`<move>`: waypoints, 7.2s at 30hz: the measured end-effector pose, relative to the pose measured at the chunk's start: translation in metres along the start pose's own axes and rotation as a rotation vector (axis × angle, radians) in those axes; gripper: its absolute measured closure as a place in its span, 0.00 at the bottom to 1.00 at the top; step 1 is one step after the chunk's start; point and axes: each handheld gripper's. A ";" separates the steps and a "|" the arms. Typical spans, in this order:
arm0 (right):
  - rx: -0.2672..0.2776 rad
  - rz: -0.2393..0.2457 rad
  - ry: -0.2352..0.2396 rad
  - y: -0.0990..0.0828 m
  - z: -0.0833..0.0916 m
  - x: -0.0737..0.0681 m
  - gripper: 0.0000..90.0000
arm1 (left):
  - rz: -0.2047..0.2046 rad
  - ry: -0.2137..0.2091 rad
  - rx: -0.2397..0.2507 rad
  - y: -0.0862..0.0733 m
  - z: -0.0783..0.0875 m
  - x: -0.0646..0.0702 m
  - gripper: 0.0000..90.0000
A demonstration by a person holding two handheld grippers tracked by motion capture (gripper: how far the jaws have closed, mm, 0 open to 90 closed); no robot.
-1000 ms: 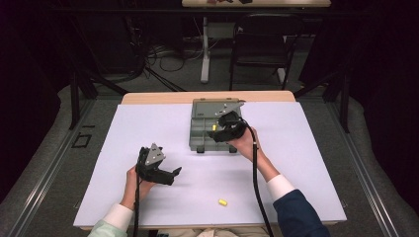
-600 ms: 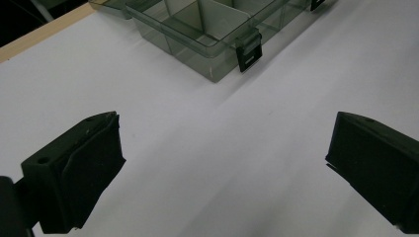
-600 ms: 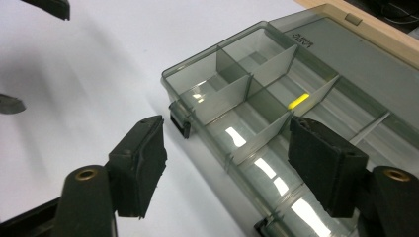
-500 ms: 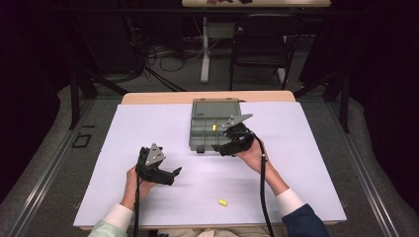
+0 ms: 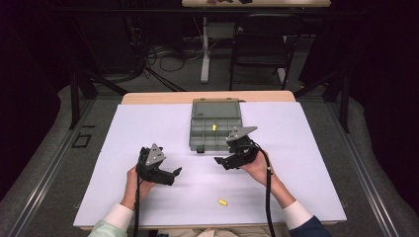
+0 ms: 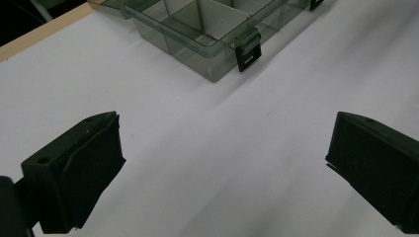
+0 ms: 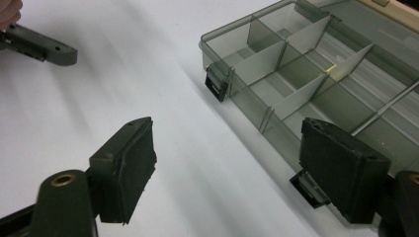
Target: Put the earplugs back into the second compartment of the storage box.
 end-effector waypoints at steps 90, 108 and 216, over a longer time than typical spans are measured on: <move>-0.115 0.045 0.231 -0.054 0.006 -0.100 0.89 | -0.023 0.008 0.006 0.001 0.002 0.001 0.00; -0.008 0.009 0.114 -0.054 0.020 -0.085 0.89 | -0.023 0.007 0.009 0.001 0.002 0.002 0.00; 0.063 -0.002 -0.173 0.054 -0.047 0.079 0.89 | -0.042 0.011 0.003 0.000 -0.001 0.003 0.00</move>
Point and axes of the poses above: each handheld gripper's, and its own axes: z roughly backward along the jaws, y roughly out of its top, x roughly to its right, and after that the axes turned 14 degrees about z, right-handed
